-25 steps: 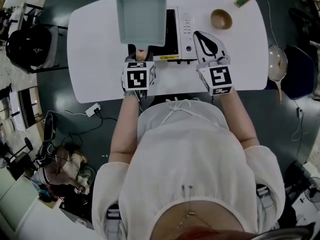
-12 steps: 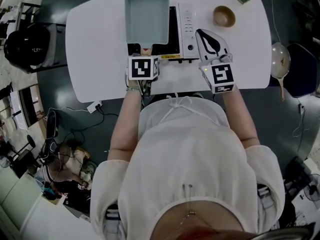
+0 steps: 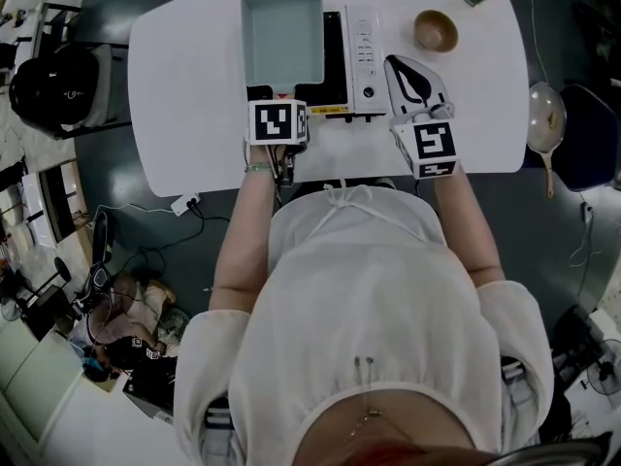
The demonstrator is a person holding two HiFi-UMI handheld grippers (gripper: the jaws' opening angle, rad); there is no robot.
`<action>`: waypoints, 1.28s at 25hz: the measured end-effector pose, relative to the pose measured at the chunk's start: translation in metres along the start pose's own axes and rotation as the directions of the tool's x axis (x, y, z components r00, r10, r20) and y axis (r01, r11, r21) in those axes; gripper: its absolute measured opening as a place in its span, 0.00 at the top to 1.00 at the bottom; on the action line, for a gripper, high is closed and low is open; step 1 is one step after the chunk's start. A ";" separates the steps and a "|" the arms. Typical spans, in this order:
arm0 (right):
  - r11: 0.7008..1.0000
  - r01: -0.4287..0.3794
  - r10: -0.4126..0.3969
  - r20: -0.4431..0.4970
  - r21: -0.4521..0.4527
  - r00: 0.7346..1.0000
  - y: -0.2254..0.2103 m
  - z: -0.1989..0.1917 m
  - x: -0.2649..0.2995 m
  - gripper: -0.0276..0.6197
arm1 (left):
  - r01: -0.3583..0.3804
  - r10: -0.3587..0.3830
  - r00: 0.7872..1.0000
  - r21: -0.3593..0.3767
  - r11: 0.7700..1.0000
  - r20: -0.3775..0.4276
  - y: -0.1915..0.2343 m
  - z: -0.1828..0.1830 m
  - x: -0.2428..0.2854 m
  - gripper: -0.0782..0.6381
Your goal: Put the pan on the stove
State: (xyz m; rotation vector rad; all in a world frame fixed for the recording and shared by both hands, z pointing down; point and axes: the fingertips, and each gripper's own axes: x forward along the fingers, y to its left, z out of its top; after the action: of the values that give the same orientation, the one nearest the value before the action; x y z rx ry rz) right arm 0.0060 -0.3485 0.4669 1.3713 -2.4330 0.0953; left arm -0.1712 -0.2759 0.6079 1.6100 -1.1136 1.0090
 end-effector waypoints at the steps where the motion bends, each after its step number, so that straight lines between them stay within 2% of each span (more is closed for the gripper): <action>1: 1.000 0.002 -0.002 0.000 -0.001 1.000 -0.001 -0.001 0.000 0.95 | -0.003 0.003 1.000 -0.009 1.000 -0.028 0.000 -0.003 -0.001 0.73; 6: 1.000 0.013 -0.013 -0.005 0.002 1.000 -0.004 -0.003 -0.003 0.95 | 0.055 -0.055 0.998 -0.010 0.998 -0.005 -0.004 0.011 0.002 0.71; 11: 1.000 0.023 -0.023 -0.012 0.009 1.000 -0.006 -0.006 -0.007 0.95 | 0.034 -0.034 0.999 0.004 0.999 -0.006 -0.002 0.012 0.001 0.70; 13: 1.000 0.028 -0.028 -0.012 0.009 1.000 -0.008 -0.008 -0.007 0.95 | 0.054 -0.054 0.998 -0.010 0.998 0.019 -0.003 0.012 0.002 0.67; 17: 0.999 0.031 -0.031 -0.014 0.006 0.999 -0.009 -0.008 -0.010 0.95 | 0.107 -0.106 0.992 -0.021 0.994 0.074 -0.011 0.015 -0.002 0.46; 23: 1.000 0.016 -0.016 -0.007 -0.009 1.000 -0.001 -0.002 -0.013 0.95 | 0.117 -0.109 0.979 -0.038 0.992 0.175 -0.013 0.030 -0.028 0.42; 29: 1.000 0.013 -0.012 0.019 -0.028 1.000 0.006 0.011 -0.015 0.95 | 0.086 -0.077 0.938 -0.013 0.996 0.339 -0.010 0.059 -0.071 0.42; 31: 0.999 0.019 -0.018 0.033 -0.031 0.999 0.006 0.018 -0.016 0.95 | 0.049 -0.053 0.913 0.018 0.999 0.404 -0.006 0.069 -0.090 0.43; 32: 0.999 0.025 -0.023 0.042 -0.029 0.999 0.006 0.021 -0.017 0.95 | 0.025 -0.037 0.895 0.033 0.999 0.444 -0.004 0.074 -0.101 0.47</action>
State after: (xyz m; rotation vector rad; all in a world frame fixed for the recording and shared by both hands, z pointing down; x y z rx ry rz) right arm 0.0033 -0.3358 0.4421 1.4026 -2.4408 0.0252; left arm -0.1843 -0.3239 0.4926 1.9326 -1.3732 0.6461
